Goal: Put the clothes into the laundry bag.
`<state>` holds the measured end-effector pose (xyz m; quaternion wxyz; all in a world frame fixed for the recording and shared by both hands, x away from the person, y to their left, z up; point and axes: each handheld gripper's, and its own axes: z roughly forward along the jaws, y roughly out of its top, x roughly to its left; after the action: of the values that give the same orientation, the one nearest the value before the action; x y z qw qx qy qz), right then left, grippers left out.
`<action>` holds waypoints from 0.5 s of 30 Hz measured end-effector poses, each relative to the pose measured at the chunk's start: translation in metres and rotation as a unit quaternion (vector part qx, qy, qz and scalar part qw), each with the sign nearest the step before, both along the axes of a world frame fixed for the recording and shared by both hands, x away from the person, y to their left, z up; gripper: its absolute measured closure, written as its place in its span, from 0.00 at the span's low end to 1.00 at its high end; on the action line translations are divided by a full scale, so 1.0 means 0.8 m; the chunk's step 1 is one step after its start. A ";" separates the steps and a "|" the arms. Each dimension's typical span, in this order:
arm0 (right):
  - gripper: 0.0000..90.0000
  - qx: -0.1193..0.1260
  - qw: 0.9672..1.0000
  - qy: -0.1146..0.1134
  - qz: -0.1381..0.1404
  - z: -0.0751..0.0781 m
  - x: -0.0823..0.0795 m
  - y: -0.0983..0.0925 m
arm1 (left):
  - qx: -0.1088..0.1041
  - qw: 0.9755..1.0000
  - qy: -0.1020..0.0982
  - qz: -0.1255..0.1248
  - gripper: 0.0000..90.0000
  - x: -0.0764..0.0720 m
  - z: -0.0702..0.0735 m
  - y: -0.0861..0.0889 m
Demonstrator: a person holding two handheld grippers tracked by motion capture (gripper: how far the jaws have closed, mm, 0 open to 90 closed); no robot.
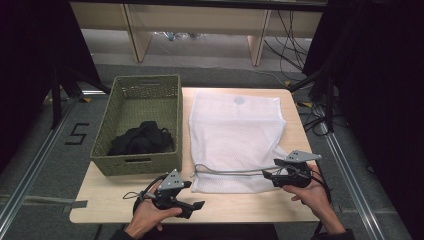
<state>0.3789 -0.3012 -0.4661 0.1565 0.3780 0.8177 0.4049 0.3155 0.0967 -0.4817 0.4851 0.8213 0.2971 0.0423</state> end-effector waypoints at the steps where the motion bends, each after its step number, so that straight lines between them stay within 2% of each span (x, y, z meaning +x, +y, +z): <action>1: 0.35 0.005 1.000 0.001 -0.001 0.000 0.003 0.000 | 0.001 1.000 -0.002 0.004 0.21 -0.001 0.001 0.000; 3: 0.34 0.003 1.000 -0.004 -0.004 -0.003 0.012 0.002 | 0.004 1.000 -0.001 0.002 0.21 0.000 0.000 0.000; 4: 0.33 0.003 1.000 -0.001 -0.008 -0.004 0.014 0.004 | 0.015 1.000 -0.003 -0.005 0.21 0.002 0.000 0.001; 10: 0.32 -0.011 1.000 -0.014 -0.002 -0.006 0.026 0.011 | 0.009 1.000 -0.001 0.003 0.21 0.001 -0.001 0.000; 11: 0.32 -0.012 1.000 -0.006 -0.003 -0.007 0.028 0.014 | 0.009 1.000 -0.002 0.003 0.21 0.002 -0.001 0.000; 13: 0.32 -0.016 1.000 -0.008 0.000 -0.008 0.034 0.018 | 0.012 1.000 0.003 0.005 0.21 0.002 -0.001 0.001; 14: 0.32 -0.018 1.000 -0.010 0.004 -0.009 0.037 0.021 | 0.022 1.000 0.000 0.000 0.21 0.004 -0.001 0.003; 15: 0.32 -0.021 1.000 -0.010 0.010 -0.009 0.039 0.024 | 0.020 1.000 0.000 0.003 0.21 0.004 -0.001 0.003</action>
<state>0.4102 -0.2823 -0.4734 0.1690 0.3626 0.8280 0.3929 0.3186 0.0992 -0.4822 0.4685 0.8299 0.2990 0.0493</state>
